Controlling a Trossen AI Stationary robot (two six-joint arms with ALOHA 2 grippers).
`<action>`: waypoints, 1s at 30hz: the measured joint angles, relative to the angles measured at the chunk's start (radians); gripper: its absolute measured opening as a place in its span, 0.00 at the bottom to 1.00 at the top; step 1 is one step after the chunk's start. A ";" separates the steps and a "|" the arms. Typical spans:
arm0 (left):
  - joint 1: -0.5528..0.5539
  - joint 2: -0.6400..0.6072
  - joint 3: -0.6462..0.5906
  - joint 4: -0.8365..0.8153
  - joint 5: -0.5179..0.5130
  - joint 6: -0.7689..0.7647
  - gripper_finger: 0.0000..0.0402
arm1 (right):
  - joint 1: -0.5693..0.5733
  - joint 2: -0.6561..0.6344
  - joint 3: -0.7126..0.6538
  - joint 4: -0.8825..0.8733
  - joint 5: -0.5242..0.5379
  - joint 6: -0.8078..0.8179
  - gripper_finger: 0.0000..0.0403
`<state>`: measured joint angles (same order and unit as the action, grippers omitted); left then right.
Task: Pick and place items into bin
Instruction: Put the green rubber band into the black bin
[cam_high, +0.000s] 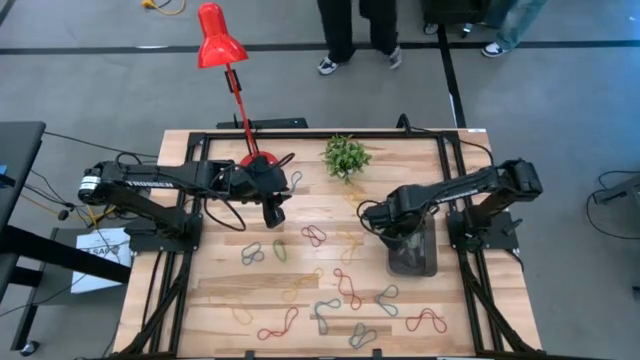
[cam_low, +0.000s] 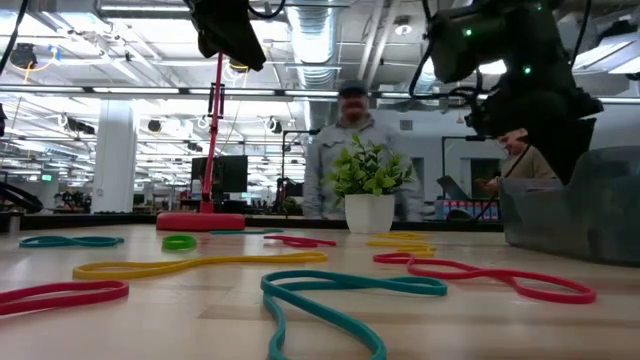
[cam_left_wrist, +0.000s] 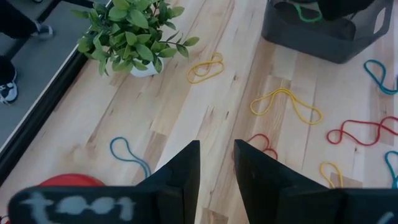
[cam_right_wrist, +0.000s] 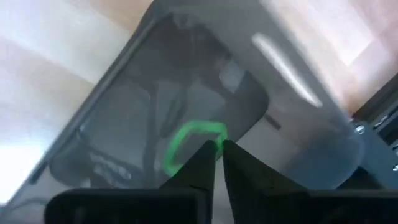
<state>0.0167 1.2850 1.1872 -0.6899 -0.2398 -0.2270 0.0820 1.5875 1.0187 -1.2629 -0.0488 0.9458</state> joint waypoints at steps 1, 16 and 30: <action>0.000 0.000 0.000 0.000 0.000 0.000 0.22 | -0.004 0.008 0.000 0.001 -0.007 -0.008 0.10; 0.000 0.001 0.000 -0.096 0.150 0.023 0.22 | -0.010 0.021 0.126 -0.121 -0.147 -0.027 0.37; -0.030 0.257 0.000 -0.170 0.440 0.102 0.22 | 0.090 -0.094 0.601 -0.044 0.395 -0.074 0.42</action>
<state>-0.0135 1.5420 1.1873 -0.8599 0.2006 -0.1251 0.1715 1.4933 1.6198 -1.3066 0.3462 0.8722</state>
